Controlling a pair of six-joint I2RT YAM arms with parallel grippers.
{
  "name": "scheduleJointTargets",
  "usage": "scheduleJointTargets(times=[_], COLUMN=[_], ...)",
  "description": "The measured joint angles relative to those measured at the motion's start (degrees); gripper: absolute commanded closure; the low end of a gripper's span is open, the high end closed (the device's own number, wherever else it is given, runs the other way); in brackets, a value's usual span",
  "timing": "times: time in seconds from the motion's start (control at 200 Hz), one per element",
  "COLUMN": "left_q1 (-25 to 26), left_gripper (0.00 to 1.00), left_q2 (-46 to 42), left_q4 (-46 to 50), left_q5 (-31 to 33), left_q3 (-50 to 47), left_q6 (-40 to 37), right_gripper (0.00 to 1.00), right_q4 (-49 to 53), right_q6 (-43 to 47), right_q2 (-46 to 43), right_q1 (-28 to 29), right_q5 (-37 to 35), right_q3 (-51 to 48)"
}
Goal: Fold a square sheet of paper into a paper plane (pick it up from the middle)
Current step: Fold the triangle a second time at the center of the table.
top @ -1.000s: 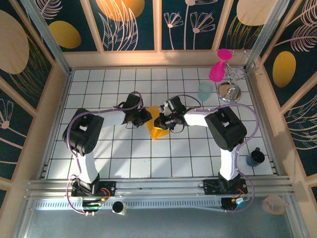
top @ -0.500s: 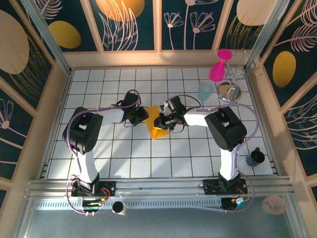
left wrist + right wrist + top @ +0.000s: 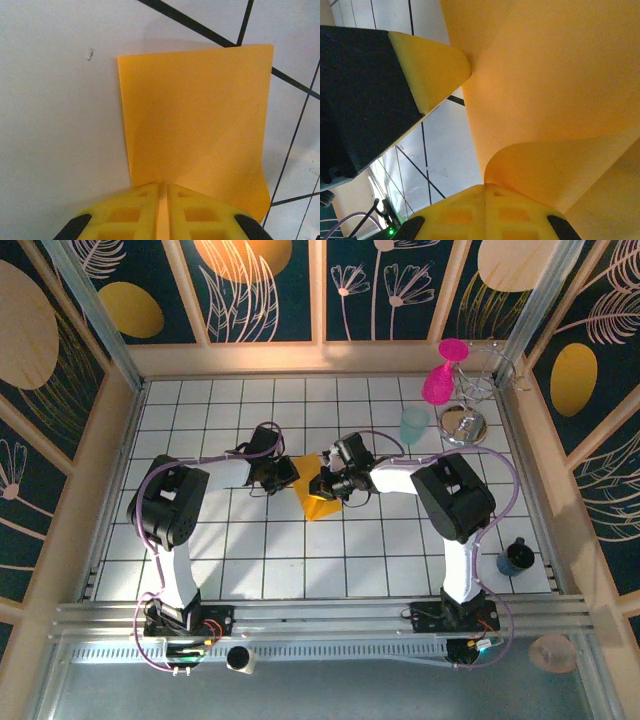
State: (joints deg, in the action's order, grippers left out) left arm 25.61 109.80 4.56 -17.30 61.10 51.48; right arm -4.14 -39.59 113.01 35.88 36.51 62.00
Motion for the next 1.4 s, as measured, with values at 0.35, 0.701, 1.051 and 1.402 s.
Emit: scheduleJointTargets(times=[0.35, 0.701, 1.051, 1.402], left_q1=[0.0, 0.0, 0.0, 0.0], left_gripper=[0.85, 0.85, 0.85, 0.85], left_q2=[0.02, 0.09, 0.09, 0.09], left_q4=[0.02, 0.0, 0.0, 0.0], left_q5=[-0.07, -0.15, -0.17, -0.17], left_q3=[0.04, 0.04, 0.07, 0.04], left_q6=[-0.04, -0.04, -0.04, -0.04], right_gripper=[1.0, 1.0, 1.0, 1.0], right_q4=[-0.5, -0.59, -0.57, -0.59], right_q6=[-0.74, -1.29, -1.38, -1.9], right_q2=[0.46, 1.01, 1.77, 1.92], right_q1=[0.0, 0.0, 0.0, 0.0], right_q5=[-0.02, -0.04, -0.07, -0.46], right_q3=[0.44, 0.66, 0.66, 0.66])
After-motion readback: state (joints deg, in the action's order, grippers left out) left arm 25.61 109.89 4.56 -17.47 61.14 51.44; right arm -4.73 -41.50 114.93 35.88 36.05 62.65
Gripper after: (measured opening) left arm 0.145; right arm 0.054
